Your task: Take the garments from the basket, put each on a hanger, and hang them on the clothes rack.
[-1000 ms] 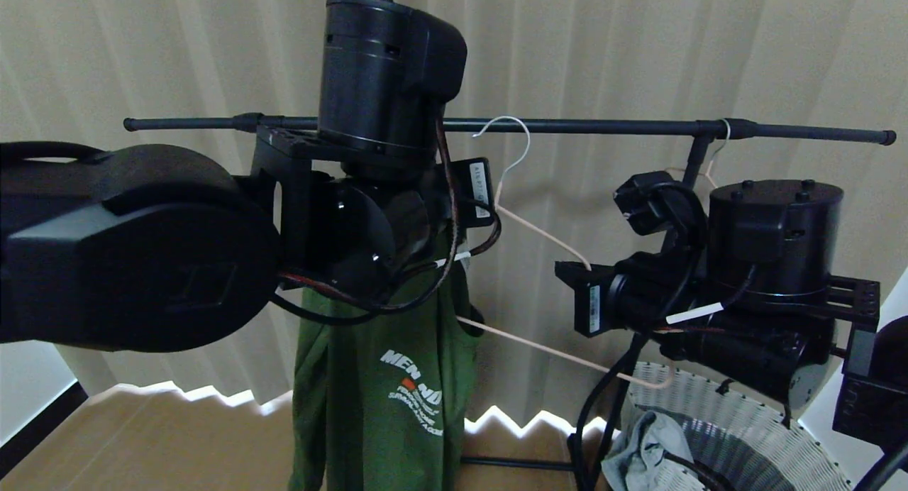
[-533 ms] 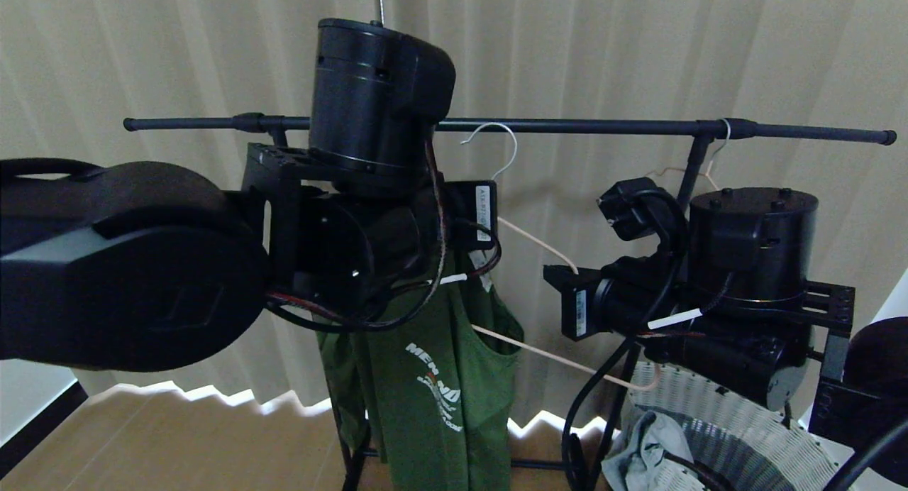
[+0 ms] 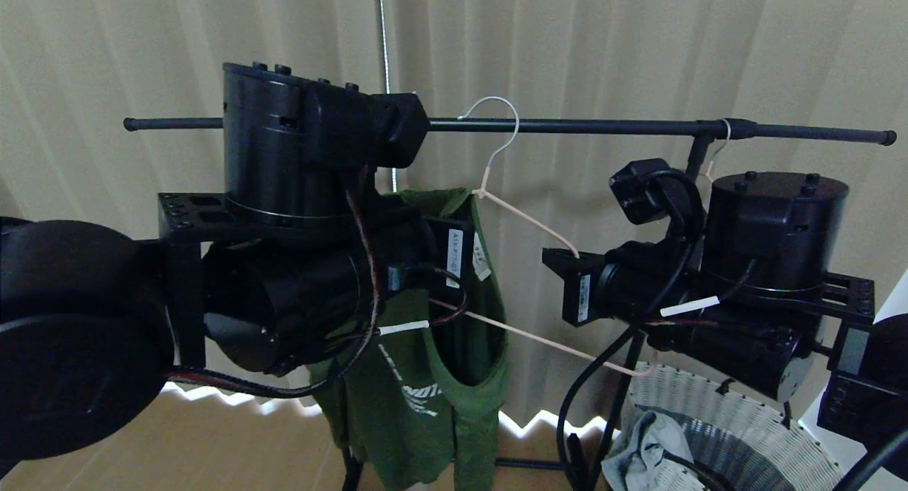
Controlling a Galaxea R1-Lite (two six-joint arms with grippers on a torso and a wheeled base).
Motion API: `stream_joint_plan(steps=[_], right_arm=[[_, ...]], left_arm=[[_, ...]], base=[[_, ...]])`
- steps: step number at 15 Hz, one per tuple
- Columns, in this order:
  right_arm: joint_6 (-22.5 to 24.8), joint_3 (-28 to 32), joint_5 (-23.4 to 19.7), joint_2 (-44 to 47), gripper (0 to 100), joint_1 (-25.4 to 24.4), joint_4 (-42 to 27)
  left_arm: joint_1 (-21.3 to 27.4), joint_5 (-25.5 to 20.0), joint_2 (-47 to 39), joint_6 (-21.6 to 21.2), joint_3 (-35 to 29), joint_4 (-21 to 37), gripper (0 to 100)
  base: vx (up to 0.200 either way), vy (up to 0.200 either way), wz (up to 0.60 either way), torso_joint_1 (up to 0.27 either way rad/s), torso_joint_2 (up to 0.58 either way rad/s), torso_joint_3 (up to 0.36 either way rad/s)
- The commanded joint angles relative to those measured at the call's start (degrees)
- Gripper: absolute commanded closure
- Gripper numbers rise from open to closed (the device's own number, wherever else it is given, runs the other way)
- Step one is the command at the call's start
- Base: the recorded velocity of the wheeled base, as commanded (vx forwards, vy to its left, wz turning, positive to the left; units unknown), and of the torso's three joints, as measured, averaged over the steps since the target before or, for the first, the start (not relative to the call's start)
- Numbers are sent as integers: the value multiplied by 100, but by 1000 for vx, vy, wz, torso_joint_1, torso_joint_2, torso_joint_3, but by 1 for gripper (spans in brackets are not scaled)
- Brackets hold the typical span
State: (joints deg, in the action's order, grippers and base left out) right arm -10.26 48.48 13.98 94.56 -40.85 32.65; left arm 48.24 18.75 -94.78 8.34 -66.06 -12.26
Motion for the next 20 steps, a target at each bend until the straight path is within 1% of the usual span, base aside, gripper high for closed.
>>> stream_joint_plan(steps=[1, 6, 7, 10, 13, 15, 16, 18, 19, 20], right_arm=[[-2, -5, -1, -70, 100, -2, 14], [-2, 144, -10, -105, 100, 25, 5], [-2, 162, -10, -96, 100, 25, 14], [-2, 267, -1, -113, 100, 33, 14], [7, 258, -1, -254, 100, 86, 5], [7, 258, -1, -298, 100, 209, 5], [16, 249, -1, -360, 100, 341, -4], [104, 153, -10, -500, 100, 455, -74], [297, 47, -27, -570, 100, 499, -74], [605, -120, -177, -658, 100, 649, -13]], left_arm=[[10, -20, 171, -16, 172, -22, 100], [10, -117, 390, -16, 375, -4, 100], [10, -179, 434, -34, 410, -4, 0], [10, -258, 628, -271, 647, -30, 0], [-16, -838, 1190, -350, 1130, -66, 0], [-51, -987, 1401, -456, 1315, -74, 0], [-139, -1049, 1612, -588, 1508, -145, 0], [-403, -1049, 1779, -860, 1781, -654, 0], [-596, -1049, 1805, -1106, 1878, -945, 0], [-913, -1101, 1814, -1537, 2018, -1366, 0]], base=[[0, 0, 0, 0, 0, 0], [0, 0, 0, 0, 0, 0], [0, 0, 0, 0, 0, 0], [0, 0, 0, 0, 0, 0], [0, 0, 0, 0, 0, 0], [0, 0, 0, 0, 0, 0], [0, 0, 0, 0, 0, 0], [0, 0, 0, 0, 0, 0], [0, 0, 0, 0, 0, 0], [0, 0, 0, 0, 0, 0]])
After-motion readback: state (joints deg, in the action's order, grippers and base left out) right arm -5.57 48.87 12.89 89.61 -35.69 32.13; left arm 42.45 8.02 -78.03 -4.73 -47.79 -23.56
